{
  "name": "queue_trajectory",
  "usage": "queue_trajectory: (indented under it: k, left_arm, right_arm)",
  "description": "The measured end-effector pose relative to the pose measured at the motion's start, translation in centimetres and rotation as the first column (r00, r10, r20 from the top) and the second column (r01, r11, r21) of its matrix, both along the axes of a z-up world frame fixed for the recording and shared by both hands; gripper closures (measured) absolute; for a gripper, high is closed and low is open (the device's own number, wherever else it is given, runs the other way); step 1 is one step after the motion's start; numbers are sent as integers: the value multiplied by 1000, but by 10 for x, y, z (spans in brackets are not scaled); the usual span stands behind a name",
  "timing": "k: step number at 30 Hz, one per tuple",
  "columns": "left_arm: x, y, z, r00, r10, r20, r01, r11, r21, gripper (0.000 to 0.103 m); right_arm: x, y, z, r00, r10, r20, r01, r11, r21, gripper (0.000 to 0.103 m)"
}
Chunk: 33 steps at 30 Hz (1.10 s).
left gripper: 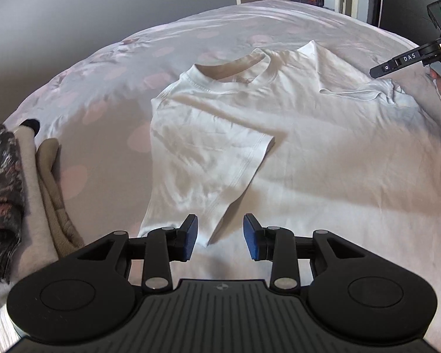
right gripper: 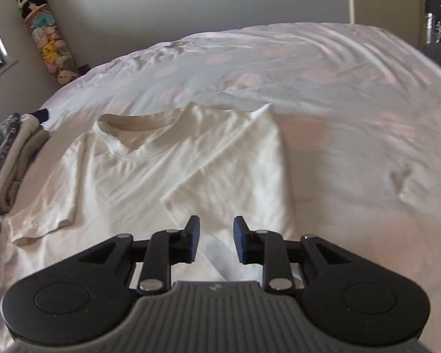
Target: Fold clothes
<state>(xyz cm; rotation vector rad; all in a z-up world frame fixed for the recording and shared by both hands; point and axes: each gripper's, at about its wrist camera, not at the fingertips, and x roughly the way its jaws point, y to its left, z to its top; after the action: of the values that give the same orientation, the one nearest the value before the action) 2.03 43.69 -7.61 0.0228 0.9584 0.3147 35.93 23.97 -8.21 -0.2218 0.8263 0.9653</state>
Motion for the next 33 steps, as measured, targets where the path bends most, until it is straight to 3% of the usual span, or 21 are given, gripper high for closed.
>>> queue_trajectory:
  k: [6,11,15,18,22,30,33]
  left_arm:
    - [65,-23,3,995,-95,16,94,995,10,71]
    - [131,-41,2,979,-201,10,201,979,20,71]
    - [185,-48,-1,962,-273,11,273,962,10,71]
    - [227,-51,-3,951,-309,11,309,951,6,61]
    - [277,-53,-8,937,-350,5,350,937,-21,61]
    - [351,-53,-33,921,-390,-24,388,920,-56,60]
    - [374,-48,-43,921,-389,-26,386,919,-80,60]
  right_arm:
    - [8,-55,-14,978,-206,37,205,978,22,74]
    - [21,-79,-32,958,-286,8,286,958,27,74]
    - [18,-74,-32,975,-219,32,219,976,13,74]
    - [12,-67,-30,985,-154,75,155,988,-9,74]
    - [6,-62,-24,988,-80,129,85,996,-40,74]
    - [-2,-60,-27,990,50,134,-34,992,-120,72]
    - [-2,-57,-31,989,42,142,-26,994,-110,72]
